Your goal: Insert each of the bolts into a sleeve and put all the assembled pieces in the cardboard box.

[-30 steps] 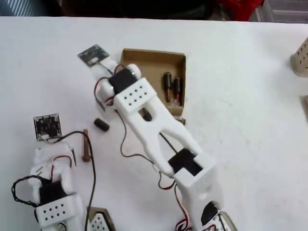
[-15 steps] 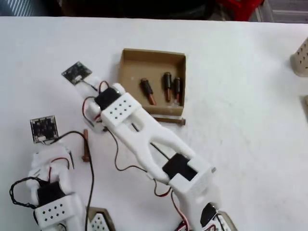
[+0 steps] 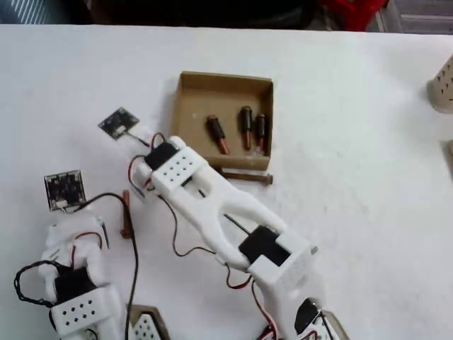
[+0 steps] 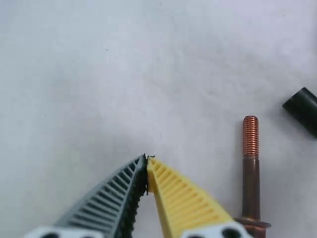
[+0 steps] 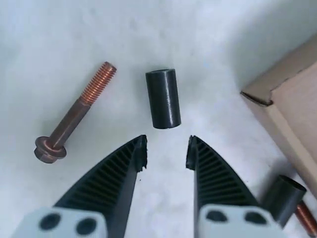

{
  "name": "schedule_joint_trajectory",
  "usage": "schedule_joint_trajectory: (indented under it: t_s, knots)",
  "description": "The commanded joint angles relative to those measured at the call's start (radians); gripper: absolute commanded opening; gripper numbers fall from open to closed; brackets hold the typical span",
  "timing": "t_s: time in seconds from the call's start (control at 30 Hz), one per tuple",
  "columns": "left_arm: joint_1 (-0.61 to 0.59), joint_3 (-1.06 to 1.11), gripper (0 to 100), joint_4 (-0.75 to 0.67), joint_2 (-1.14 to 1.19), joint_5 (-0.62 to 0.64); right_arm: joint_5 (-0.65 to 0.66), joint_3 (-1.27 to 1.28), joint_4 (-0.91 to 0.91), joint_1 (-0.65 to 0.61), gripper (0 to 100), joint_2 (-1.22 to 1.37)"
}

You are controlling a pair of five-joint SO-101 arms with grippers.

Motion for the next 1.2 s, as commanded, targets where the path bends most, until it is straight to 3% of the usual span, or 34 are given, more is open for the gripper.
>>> schedule_joint_trajectory:
  t_s: [0.0, 0.17, 0.67, 0.9, 1.17]
  knots:
    - [-0.005, -0.031, 2, 0.002, -0.012, -0.009, 0.018, 0.026, -0.065, -0.025, 11.7, -0.065]
    - [-0.005, -0.029, 2, 0.002, -0.012, -0.009, 0.17, 0.063, -0.134, -0.036, 11.7, -0.065]
    - [-0.005, -0.029, 2, 0.002, -0.012, -0.009, 0.178, 0.028, -0.262, -0.016, 11.7, 0.05]
    - [-0.005, -0.029, 2, 0.002, -0.012, -0.009, 0.172, -0.135, -0.153, 0.008, 11.6, 0.16]
    - [-0.005, -0.029, 2, 0.002, -0.012, -0.009, 0.172, -0.17, -0.15, 0.002, 11.5, 0.206]
